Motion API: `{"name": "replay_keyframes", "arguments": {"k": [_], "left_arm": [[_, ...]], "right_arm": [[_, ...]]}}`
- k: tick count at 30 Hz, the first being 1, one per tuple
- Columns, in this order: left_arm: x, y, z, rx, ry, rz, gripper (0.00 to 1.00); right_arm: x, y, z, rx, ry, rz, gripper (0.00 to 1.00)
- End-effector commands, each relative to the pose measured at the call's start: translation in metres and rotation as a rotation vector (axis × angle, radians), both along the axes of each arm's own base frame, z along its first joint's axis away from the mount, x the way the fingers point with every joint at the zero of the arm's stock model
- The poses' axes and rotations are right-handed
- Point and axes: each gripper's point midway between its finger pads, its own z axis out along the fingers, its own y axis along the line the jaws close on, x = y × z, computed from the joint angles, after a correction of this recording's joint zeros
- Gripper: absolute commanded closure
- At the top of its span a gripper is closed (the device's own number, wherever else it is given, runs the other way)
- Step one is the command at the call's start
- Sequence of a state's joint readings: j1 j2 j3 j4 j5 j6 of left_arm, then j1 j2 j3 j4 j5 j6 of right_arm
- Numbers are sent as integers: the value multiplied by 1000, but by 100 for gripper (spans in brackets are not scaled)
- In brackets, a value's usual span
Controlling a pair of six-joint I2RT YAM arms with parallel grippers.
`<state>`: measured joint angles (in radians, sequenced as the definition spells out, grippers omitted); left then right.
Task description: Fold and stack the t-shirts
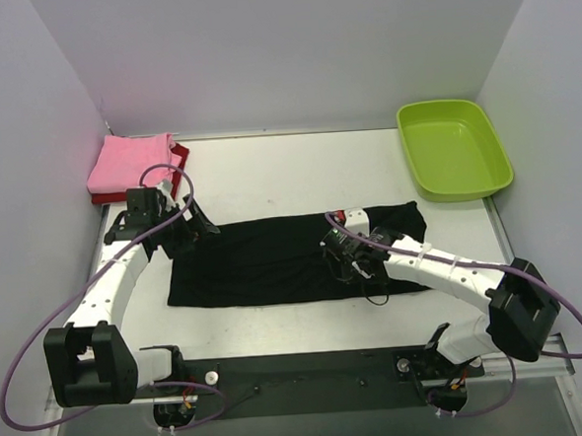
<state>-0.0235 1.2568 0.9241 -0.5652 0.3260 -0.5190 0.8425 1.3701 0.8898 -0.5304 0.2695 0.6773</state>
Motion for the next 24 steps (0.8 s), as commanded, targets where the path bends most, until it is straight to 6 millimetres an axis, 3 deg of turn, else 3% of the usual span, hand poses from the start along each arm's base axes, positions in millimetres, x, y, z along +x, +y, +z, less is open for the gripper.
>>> {"name": "replay_keyframes", "arguments": {"k": [1, 3, 4, 5, 7, 11, 14, 16, 18, 19, 21, 24], "left_arm": [[4, -1, 11, -10, -59, -5, 6], [5, 0, 12, -10, -62, -3, 6], [4, -1, 12, -10, -62, -5, 5], [5, 0, 13, -8, -64, -5, 6], [6, 0, 12, -3, -58, -6, 6], [11, 1, 17, 6, -66, -7, 6], [15, -1, 21, -1, -64, -22, 6], [15, -6, 23, -23, -50, -39, 6], [14, -13, 24, -38, -42, -60, 6], [13, -15, 24, -39, -43, -66, 6], [9, -17, 27, -38, -66, -74, 5], [1, -21, 31, -45, -91, -99, 5]], "right_arm": [[-18, -13, 1, -74, 14, 0, 78], [-15, -10, 9, -76, 3, 4, 61], [-9, -13, 15, -94, -23, -6, 38], [-4, -11, 22, -108, -36, -9, 24], [9, -16, 32, -151, -83, -25, 6], [37, -18, 48, -158, -126, -80, 5], [62, -33, 42, -95, -123, -177, 5], [81, -35, 36, -2, -133, -240, 5], [95, -51, 21, 93, -110, -324, 4], [112, -51, 22, 164, -153, -372, 4], [126, -62, 16, 252, -160, -432, 2], [161, -66, 26, 363, -263, -476, 0]]}}
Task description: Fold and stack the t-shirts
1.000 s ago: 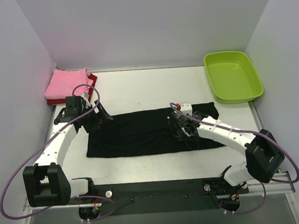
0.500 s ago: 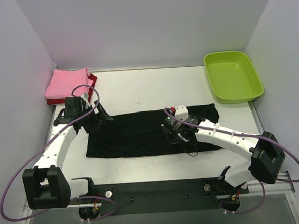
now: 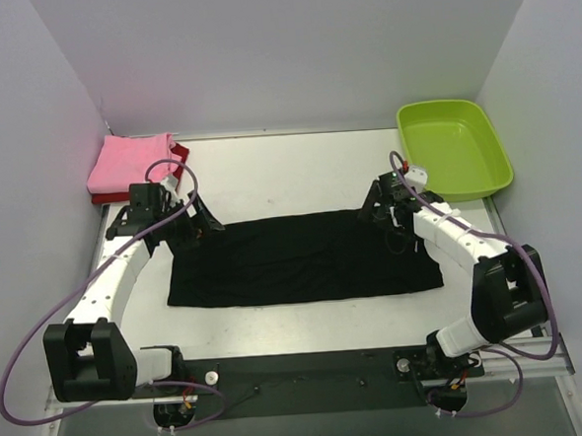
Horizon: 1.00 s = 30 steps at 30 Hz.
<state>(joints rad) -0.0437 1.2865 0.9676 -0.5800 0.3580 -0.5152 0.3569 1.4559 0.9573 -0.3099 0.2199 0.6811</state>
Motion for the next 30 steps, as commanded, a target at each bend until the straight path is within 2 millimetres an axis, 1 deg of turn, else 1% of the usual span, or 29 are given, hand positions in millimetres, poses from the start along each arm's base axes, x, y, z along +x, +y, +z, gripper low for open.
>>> {"name": "replay_keyframes", "arguments": {"k": [1, 3, 5, 6, 8, 9, 10, 13, 16, 17, 18, 20, 23, 26, 27, 29, 30], "left_arm": [[-5, -10, 25, -27, -97, -57, 5], [-9, -10, 27, -26, -107, -62, 6], [-14, -10, 28, -23, -114, -69, 5], [-16, -10, 27, -24, -113, -70, 6], [-19, -10, 27, -25, -113, -74, 5], [-20, -10, 26, -25, -112, -74, 5], [-20, -10, 25, -25, -111, -76, 5], [-22, -10, 22, -25, -99, -75, 5], [-20, -9, 19, -17, -95, -74, 3], [-20, -8, 18, -13, -91, -73, 3], [-19, -8, 17, -11, -89, -73, 3], [-18, -7, 13, -5, -81, -68, 2], [-18, -6, 8, -2, -67, -66, 3], [-17, -4, 7, 1, -64, -62, 3], [-17, -4, 7, 2, -64, -63, 2], [-17, -3, 7, 0, -63, -60, 3], [-17, -2, 8, 0, -64, -59, 3]], "right_arm": [[49, 14, 9, 180, -161, -28, 0], [60, 13, 10, 217, -172, -39, 0], [66, 16, 2, 241, -161, -44, 0], [75, 20, 5, 278, -189, -36, 0], [78, 20, -3, 289, -182, -57, 0], [78, 25, -5, 314, -172, -48, 0], [78, 27, -13, 320, -152, -49, 0], [79, 30, -22, 338, -143, -58, 0], [79, 30, -32, 334, -127, -61, 0], [81, 31, -32, 334, -126, -57, 0], [81, 30, -40, 326, -108, -57, 0], [84, 30, -44, 322, -100, -59, 0], [90, 35, -52, 328, -74, -50, 0], [101, 39, -56, 330, -63, -46, 0], [110, 42, -58, 331, -61, -44, 0], [119, 48, -60, 344, -46, -37, 0], [122, 50, -71, 350, -19, -37, 0]]}}
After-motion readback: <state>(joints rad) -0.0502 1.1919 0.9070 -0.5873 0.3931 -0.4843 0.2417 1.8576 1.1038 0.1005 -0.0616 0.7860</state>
